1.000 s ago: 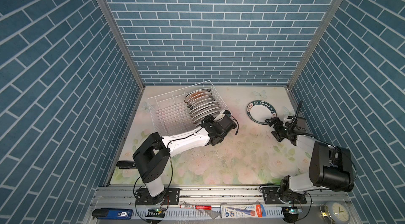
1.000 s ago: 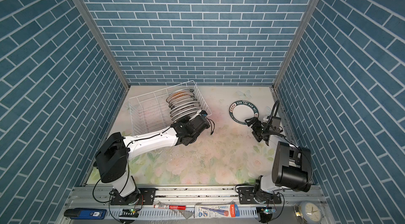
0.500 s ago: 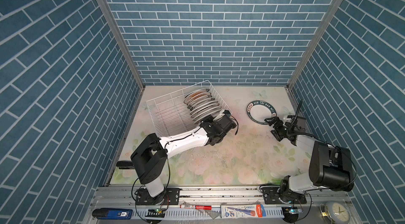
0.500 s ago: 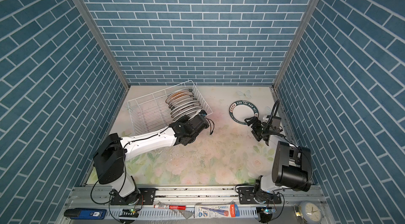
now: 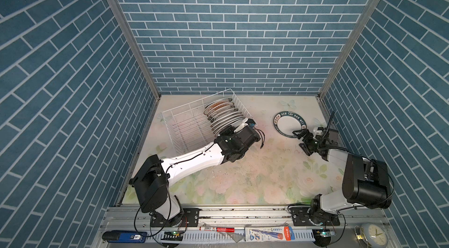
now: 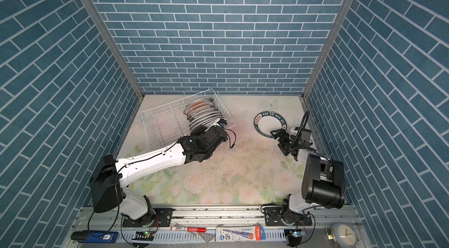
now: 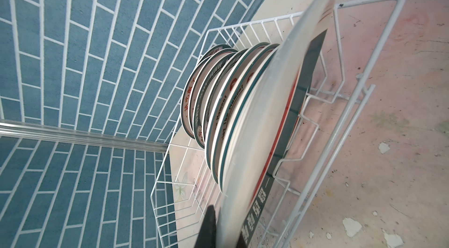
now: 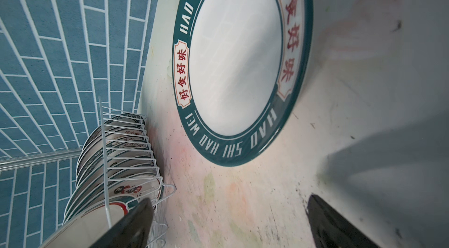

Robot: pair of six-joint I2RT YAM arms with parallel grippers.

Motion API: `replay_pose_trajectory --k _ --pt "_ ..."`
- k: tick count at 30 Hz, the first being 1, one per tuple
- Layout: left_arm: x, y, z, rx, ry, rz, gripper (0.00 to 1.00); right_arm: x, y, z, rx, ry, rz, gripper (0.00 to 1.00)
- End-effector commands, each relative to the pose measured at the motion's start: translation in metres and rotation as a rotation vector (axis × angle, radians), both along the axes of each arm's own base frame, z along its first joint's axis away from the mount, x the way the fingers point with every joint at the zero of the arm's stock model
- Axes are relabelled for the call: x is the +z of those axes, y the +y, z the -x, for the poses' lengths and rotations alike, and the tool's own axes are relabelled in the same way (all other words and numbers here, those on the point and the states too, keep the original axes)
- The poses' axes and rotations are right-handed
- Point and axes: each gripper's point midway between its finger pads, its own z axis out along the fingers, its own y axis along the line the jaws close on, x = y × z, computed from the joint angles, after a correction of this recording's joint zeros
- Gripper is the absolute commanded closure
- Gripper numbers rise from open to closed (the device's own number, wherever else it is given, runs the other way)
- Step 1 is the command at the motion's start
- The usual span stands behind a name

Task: Unload the plates from the dish rack
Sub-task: 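Grasp the next green-rimmed plate's rim with the left gripper and lift it from the rack, then carry the plate toward the right gripper while the right gripper grasps its rim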

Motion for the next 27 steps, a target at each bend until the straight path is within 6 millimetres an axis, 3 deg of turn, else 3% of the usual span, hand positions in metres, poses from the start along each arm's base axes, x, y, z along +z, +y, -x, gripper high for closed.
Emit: replay_pose_trajectory --k 1,14,21,27 --pt "0.024 -0.004 0.01 -0.015 -0.029 0.048 1.0 0.0 0.003 0.0 0.008 -0.013 -0.02 0.01" --pt "0.069 -0.02 0.045 -0.117 -0.062 0.147 1.0 0.01 0.003 -0.001 0.011 -0.058 -0.018 0.01" --pt "0.08 -0.016 0.049 -0.123 -0.082 0.195 1.0 0.014 0.005 0.001 0.02 -0.063 -0.016 0.01" --pt "0.104 -0.015 0.059 -0.16 -0.077 0.37 1.0 0.03 0.002 0.01 0.006 -0.105 0.03 0.01"
